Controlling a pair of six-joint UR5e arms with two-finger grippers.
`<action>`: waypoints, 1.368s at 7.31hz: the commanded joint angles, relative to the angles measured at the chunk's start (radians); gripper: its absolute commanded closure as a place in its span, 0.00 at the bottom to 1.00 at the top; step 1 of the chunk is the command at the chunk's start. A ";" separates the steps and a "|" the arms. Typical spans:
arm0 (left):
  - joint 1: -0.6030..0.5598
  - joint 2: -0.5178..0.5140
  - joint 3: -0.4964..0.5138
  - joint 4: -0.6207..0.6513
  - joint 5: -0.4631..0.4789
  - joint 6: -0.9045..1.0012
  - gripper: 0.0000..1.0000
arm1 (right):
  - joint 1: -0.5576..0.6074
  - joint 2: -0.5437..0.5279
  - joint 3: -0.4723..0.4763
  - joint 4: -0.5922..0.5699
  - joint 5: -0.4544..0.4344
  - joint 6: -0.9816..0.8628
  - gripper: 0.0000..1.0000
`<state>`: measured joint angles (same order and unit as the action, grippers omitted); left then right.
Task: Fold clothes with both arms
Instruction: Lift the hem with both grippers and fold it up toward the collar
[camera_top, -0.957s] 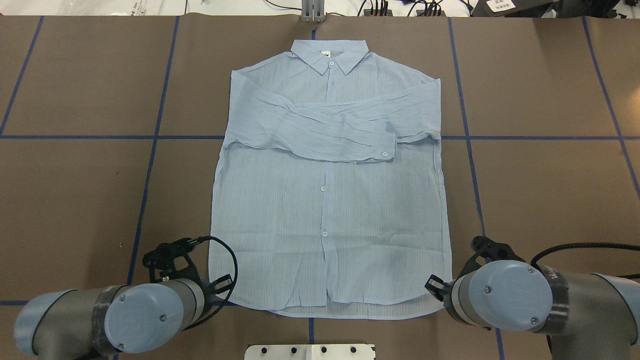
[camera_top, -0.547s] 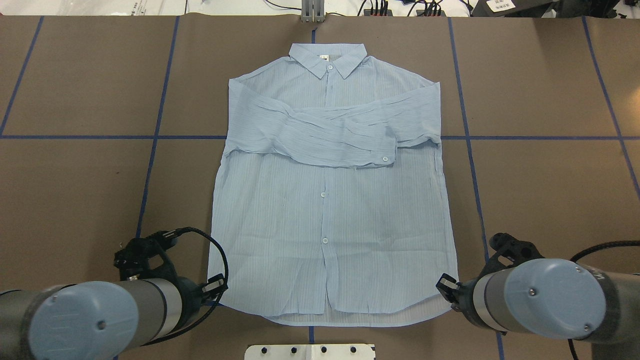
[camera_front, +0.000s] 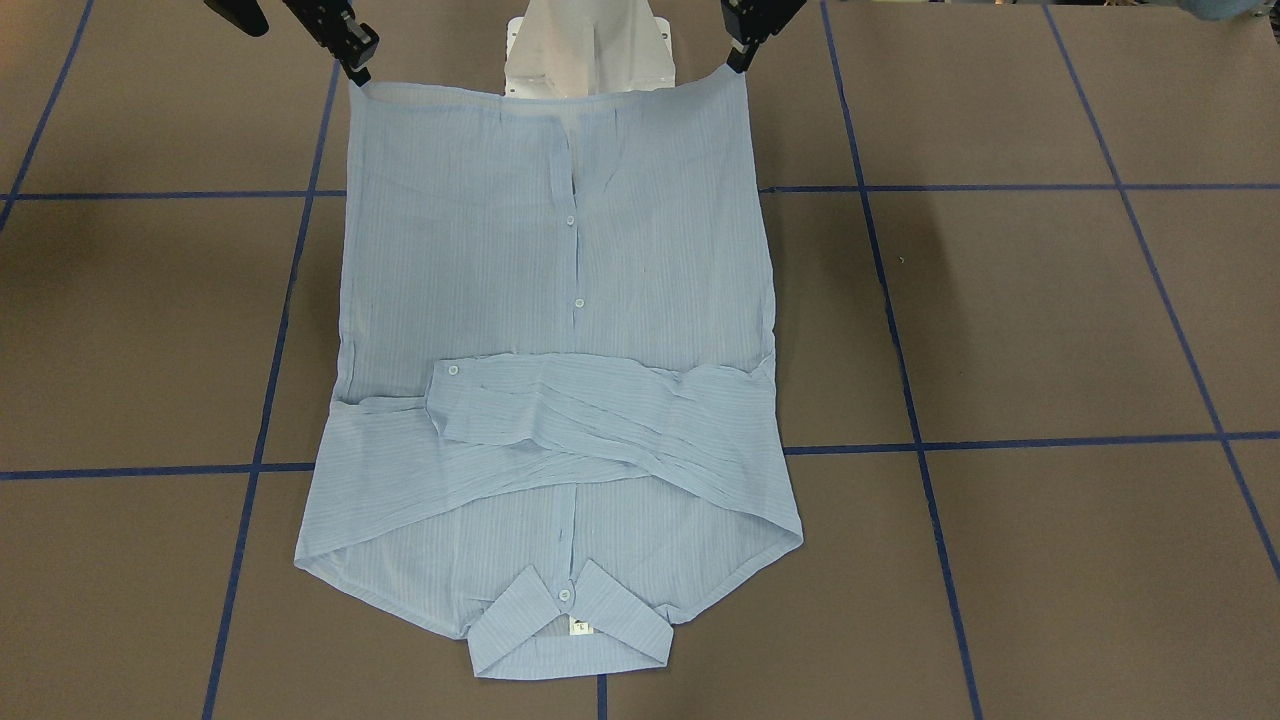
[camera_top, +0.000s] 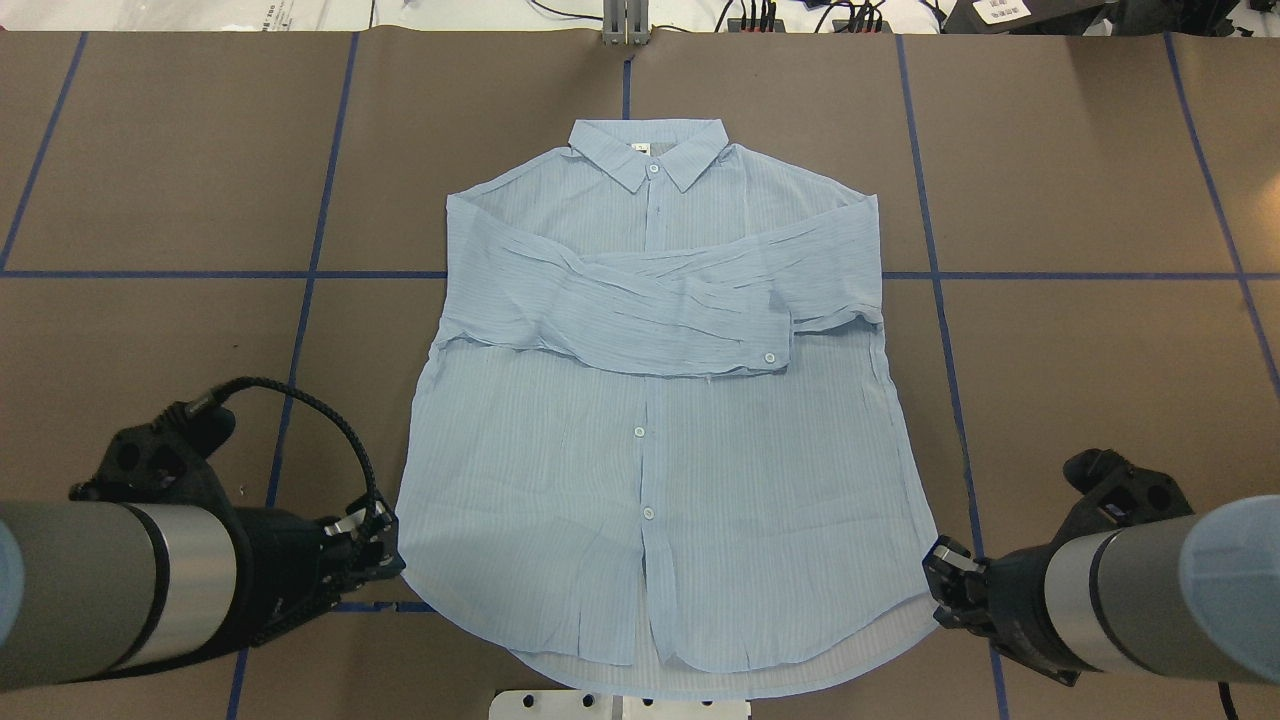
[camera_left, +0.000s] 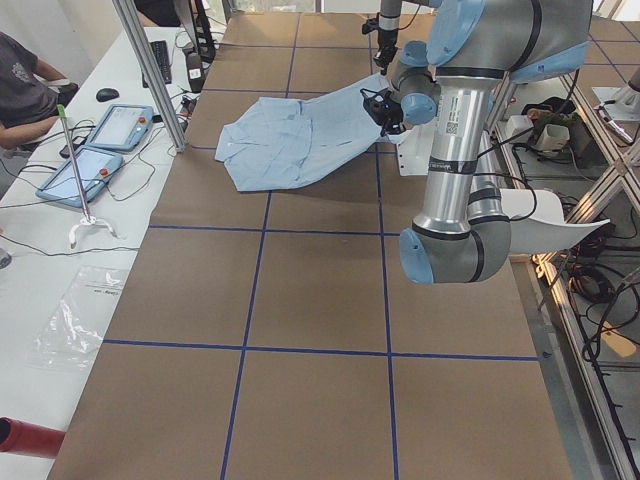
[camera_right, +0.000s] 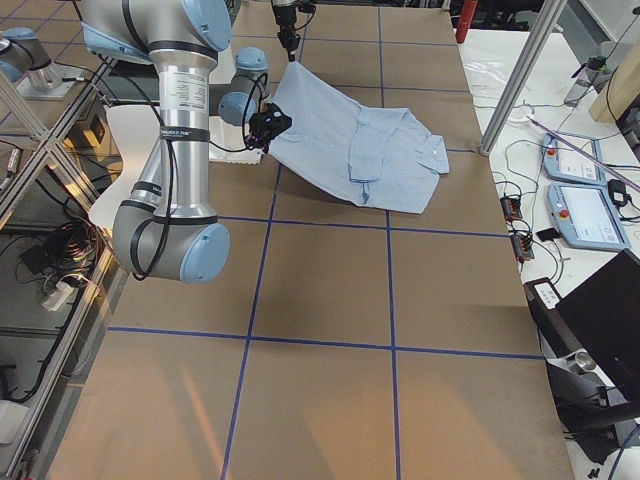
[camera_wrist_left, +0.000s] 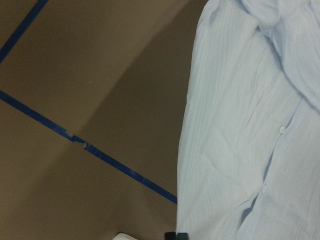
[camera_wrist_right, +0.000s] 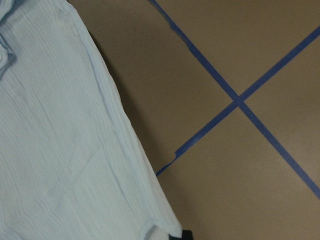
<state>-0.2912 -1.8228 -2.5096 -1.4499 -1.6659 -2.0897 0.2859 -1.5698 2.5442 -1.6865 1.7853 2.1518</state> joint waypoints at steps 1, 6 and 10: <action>-0.129 -0.068 0.071 0.013 -0.026 0.125 1.00 | 0.193 0.083 -0.019 0.001 0.081 0.000 1.00; -0.370 -0.225 0.458 -0.169 -0.034 0.298 1.00 | 0.439 0.285 -0.358 0.002 0.068 -0.041 1.00; -0.445 -0.297 0.852 -0.522 -0.028 0.313 1.00 | 0.539 0.445 -0.811 0.273 0.063 -0.105 1.00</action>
<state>-0.7098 -2.0813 -1.7908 -1.8678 -1.6961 -1.7882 0.7895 -1.1686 1.8935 -1.5400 1.8491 2.0624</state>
